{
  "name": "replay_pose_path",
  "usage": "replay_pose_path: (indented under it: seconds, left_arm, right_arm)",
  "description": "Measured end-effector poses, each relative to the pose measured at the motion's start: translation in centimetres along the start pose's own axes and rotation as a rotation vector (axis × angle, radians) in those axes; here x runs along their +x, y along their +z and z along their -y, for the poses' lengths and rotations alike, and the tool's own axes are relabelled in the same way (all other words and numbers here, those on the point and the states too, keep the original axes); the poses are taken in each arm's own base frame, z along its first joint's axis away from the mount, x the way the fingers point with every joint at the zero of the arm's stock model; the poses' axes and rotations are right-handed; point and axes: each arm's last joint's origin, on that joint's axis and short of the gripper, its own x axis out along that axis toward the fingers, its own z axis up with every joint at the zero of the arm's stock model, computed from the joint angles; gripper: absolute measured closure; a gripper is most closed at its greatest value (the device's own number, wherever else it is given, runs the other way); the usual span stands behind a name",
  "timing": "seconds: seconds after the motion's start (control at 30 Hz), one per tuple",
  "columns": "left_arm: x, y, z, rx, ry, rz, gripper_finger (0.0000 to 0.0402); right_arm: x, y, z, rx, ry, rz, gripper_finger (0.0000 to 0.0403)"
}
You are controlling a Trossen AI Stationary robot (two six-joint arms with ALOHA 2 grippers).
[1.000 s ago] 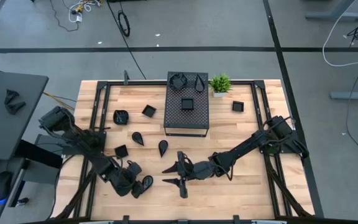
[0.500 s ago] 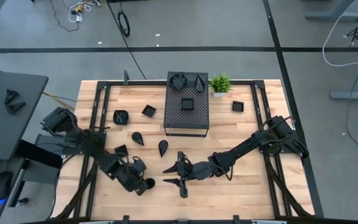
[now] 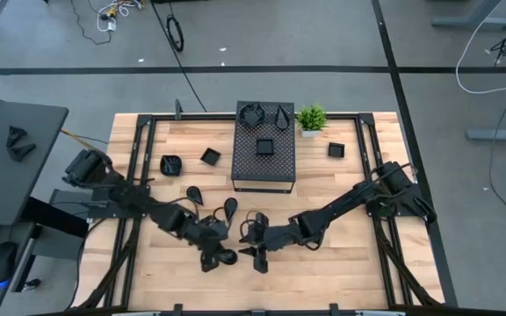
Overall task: Pick & Place Mini shaped plates
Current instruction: Stack the black drop-shaped plate on top of the black drop-shaped plates on the shelf
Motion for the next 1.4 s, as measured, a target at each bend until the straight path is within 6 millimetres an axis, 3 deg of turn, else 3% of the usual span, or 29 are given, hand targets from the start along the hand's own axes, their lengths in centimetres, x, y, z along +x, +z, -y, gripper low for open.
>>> replay_pose_path:
  seconds: [0.23,0.37,0.77,1.2,1.4]
  left_arm:
    - [-0.3,2.3,-0.8,0.023,0.019,0.047,0.0385]
    - [-0.4,2.7,-1.1,0.030,0.026,0.056,0.0385]
    - [-0.4,2.8,-1.0,0.028,0.022,0.059,0.0385]
    - [-0.4,3.0,-0.9,0.027,0.006,0.089,0.0383]
    - [-0.4,3.1,-0.8,0.024,0.006,0.092,0.0383]
  right_arm:
    - [0.7,-0.3,-0.1,0.015,0.026,0.035,0.0236]
    - [0.7,-0.3,0.4,0.005,-0.076,0.063,0.0241]
    - [0.9,-0.3,1.2,-0.058,-0.116,0.041,0.0312]
    - [0.9,-0.6,1.3,-0.079,-0.114,0.003,0.0336]
    - [0.9,-0.6,1.3,-0.079,-0.124,0.004,0.0390]
